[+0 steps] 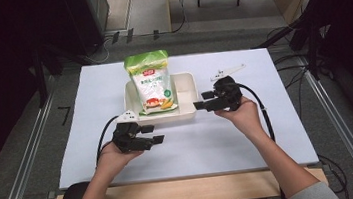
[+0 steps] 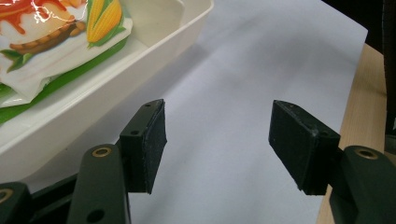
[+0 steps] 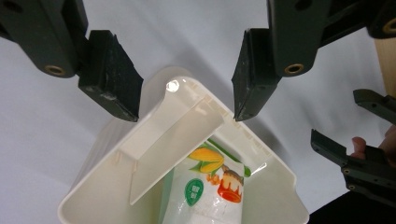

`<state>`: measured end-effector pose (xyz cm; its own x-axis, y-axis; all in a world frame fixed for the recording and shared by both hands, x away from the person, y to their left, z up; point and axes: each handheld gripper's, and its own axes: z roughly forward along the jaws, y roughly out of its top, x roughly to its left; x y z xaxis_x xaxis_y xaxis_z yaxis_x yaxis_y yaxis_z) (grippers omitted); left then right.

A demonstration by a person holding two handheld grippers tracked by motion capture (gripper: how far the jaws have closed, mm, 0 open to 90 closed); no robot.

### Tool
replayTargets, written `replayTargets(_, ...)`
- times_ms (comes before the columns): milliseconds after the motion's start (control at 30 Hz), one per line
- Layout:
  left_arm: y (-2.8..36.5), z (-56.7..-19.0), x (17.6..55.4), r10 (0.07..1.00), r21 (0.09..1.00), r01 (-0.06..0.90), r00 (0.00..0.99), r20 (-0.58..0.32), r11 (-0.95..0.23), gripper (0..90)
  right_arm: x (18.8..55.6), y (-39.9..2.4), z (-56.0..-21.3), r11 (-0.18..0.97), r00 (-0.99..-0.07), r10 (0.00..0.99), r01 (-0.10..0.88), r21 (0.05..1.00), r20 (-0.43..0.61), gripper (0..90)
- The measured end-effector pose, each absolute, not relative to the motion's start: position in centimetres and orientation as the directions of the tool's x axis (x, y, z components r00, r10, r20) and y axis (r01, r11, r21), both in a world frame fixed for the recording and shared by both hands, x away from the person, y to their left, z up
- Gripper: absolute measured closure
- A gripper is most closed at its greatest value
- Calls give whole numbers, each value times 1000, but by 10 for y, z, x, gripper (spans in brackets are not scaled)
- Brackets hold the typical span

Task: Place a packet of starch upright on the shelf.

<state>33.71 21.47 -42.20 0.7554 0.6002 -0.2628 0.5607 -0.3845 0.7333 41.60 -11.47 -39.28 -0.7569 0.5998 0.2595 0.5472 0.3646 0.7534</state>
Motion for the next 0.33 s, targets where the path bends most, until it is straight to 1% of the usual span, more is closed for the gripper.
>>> replayTargets(333, 215, -423, 338, 600, 741, 553, 758, -256, -382, 367, 415, -116, -398, 381, -758, 601, 550, 743, 253, 429)
